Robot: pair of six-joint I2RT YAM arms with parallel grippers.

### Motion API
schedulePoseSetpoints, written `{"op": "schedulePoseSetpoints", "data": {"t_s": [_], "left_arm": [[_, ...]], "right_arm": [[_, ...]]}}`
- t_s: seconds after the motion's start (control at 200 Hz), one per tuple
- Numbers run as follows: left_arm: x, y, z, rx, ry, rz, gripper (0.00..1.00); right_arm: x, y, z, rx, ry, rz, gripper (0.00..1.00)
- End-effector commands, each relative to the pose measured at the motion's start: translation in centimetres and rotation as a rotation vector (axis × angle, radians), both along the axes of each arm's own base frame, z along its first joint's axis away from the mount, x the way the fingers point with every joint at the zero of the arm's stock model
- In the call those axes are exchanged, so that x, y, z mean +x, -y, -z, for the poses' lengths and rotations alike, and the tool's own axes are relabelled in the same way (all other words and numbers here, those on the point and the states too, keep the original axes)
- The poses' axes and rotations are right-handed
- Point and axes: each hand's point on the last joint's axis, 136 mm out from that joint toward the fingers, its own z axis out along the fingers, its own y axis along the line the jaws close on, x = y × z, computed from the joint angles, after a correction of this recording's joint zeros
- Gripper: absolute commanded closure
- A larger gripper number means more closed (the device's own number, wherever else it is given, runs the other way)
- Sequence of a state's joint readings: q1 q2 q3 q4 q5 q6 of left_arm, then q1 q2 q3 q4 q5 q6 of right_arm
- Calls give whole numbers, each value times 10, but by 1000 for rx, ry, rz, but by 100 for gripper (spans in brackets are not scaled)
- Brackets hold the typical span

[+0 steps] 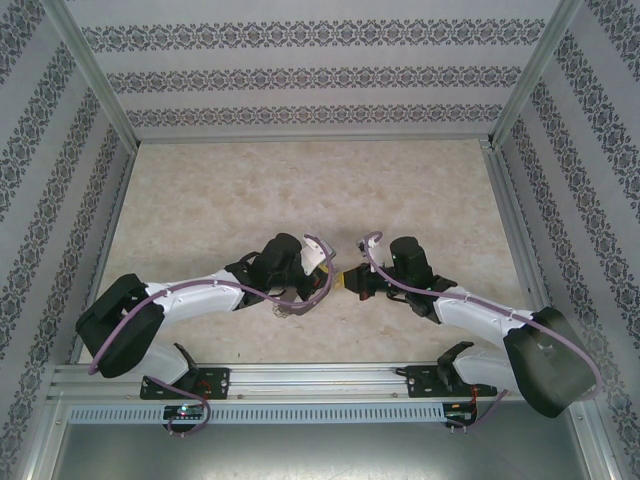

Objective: Put the keys on the keyring

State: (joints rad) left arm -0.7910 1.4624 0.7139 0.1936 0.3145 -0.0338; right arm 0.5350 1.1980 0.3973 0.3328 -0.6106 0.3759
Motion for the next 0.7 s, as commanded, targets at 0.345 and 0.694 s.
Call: {"op": "schedulePoseSetpoints", "data": {"t_s": [0.345,0.694], "left_arm": [[0,8,-19,-43,16,19,100],[-2,9,-20,-47,13,25,100]], "right_arm": [[9,-15,-19,14,76,-40,100],[17,-16,-19,1,87,-23,100]]}}
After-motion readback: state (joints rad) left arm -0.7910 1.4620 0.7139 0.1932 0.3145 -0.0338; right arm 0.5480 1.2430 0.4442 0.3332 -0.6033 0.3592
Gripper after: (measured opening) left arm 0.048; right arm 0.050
